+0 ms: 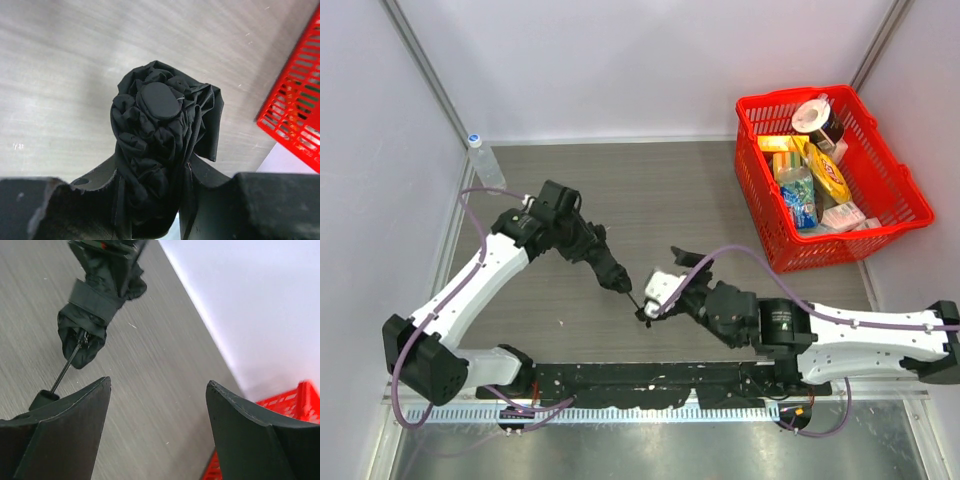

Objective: Put away the umbrella

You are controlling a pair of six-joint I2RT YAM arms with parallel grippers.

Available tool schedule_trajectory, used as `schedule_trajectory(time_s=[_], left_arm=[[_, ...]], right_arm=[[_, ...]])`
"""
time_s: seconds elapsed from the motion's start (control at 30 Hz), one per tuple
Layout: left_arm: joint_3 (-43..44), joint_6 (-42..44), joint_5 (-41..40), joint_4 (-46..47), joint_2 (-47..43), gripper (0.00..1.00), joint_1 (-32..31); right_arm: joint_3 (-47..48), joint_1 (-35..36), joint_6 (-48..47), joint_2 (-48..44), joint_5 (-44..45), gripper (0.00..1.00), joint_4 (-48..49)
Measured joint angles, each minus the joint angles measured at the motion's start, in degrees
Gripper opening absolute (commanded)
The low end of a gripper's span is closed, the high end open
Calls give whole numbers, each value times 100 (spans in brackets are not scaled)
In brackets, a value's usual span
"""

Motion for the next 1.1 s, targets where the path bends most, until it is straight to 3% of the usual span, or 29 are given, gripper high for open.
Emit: schedule_trajectory(time_s=[0.13,0.2,0.37,0.47,0.63,0.83,1.1], left_arm=[[-258,501,-57,911,-256,0,92],[-420,713,50,1386,-400,0,90],[-551,1029,503,2232,-450,0,83],[-638,1097,833,2710,-439,0,83],[-763,1182,1045,3016,-442,0,81],[-765,1191,1086,2999,-413,0,81],[-765,1093,1110,2850,-269,0,105]], right_arm=[[-227,-874,1008,-273,-420,86,42],[-186,-1711,1858,-157,-1176,83,26],[411,-3762,3969,756,-4037,86,321],[675,-4291,4992,1364,-5515,86,844],[695,-4511,5888,1893,-6828,87,1414],[811,-4275,5901,2144,-7003,84,1340],[1335,-3440,5060,2297,-5418,86,522]])
